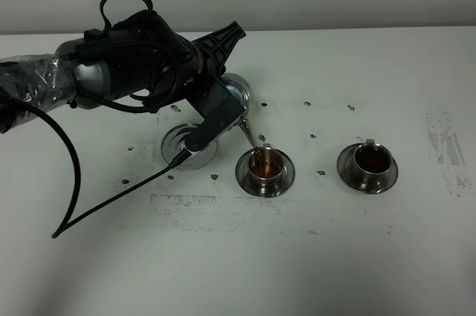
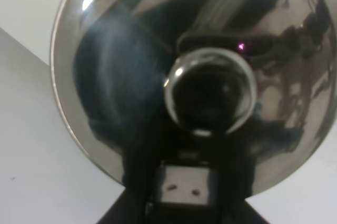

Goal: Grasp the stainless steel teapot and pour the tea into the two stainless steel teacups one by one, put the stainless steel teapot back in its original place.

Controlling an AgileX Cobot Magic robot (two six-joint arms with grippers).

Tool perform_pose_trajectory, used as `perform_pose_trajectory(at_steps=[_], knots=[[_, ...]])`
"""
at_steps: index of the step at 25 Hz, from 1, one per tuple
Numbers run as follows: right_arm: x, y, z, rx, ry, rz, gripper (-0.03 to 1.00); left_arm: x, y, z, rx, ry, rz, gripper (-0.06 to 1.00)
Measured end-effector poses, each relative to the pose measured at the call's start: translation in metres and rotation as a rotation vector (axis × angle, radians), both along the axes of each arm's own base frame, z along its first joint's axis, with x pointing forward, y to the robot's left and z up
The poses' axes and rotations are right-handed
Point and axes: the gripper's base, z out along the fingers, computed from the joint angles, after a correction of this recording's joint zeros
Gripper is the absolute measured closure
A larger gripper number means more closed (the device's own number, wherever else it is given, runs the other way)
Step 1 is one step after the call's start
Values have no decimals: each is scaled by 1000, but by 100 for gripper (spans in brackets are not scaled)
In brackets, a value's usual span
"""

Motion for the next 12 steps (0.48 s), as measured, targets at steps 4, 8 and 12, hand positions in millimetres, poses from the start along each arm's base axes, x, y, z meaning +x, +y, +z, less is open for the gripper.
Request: perform_pose_trajectory(at_steps=[4, 8, 12], knots=[[0, 0, 0, 0, 0, 0, 56, 0, -1, 0, 14, -8, -21, 75], [0, 0, 0, 0, 0, 0, 56, -1, -3, 0, 21, -13, -35, 75], [0, 0, 0, 0, 0, 0, 56, -2, -4, 1, 27, -15, -48, 75]])
